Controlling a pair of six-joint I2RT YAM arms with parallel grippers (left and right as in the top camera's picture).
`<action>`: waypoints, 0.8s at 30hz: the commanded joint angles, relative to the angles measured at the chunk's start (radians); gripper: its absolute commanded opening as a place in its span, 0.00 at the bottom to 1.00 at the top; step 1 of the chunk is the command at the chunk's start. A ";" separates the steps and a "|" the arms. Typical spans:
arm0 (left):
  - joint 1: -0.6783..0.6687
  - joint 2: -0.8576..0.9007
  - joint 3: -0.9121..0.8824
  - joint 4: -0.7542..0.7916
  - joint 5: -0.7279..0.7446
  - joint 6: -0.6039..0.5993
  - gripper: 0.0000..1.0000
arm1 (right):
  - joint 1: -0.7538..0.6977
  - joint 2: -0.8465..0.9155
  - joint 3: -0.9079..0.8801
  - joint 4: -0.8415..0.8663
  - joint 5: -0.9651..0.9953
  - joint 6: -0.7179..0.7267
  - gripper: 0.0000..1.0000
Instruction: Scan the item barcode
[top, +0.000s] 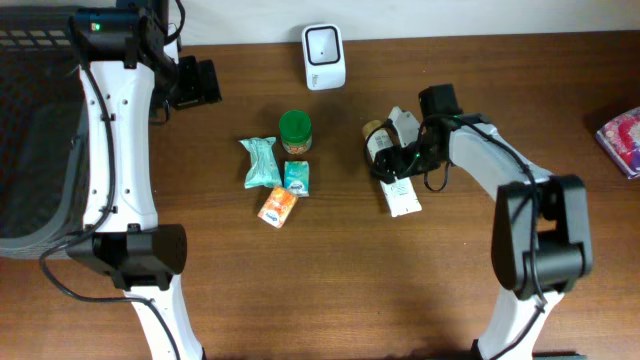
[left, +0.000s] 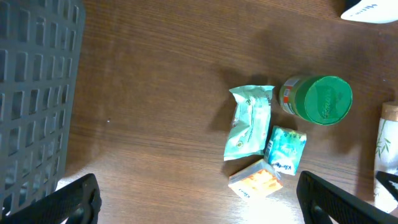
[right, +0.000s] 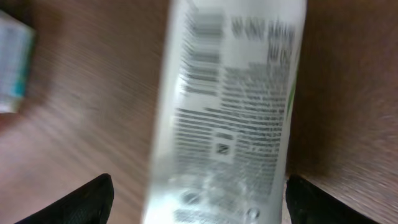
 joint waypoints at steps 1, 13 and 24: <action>0.002 -0.017 0.006 -0.001 -0.006 0.012 0.99 | 0.008 0.090 -0.009 -0.007 -0.011 0.004 0.51; 0.002 -0.017 0.006 -0.001 -0.006 0.012 0.99 | 0.010 0.082 0.319 -0.190 -0.164 0.064 0.04; 0.002 -0.017 0.006 -0.001 -0.006 0.012 0.99 | 0.154 0.098 0.279 -0.229 0.275 0.248 0.22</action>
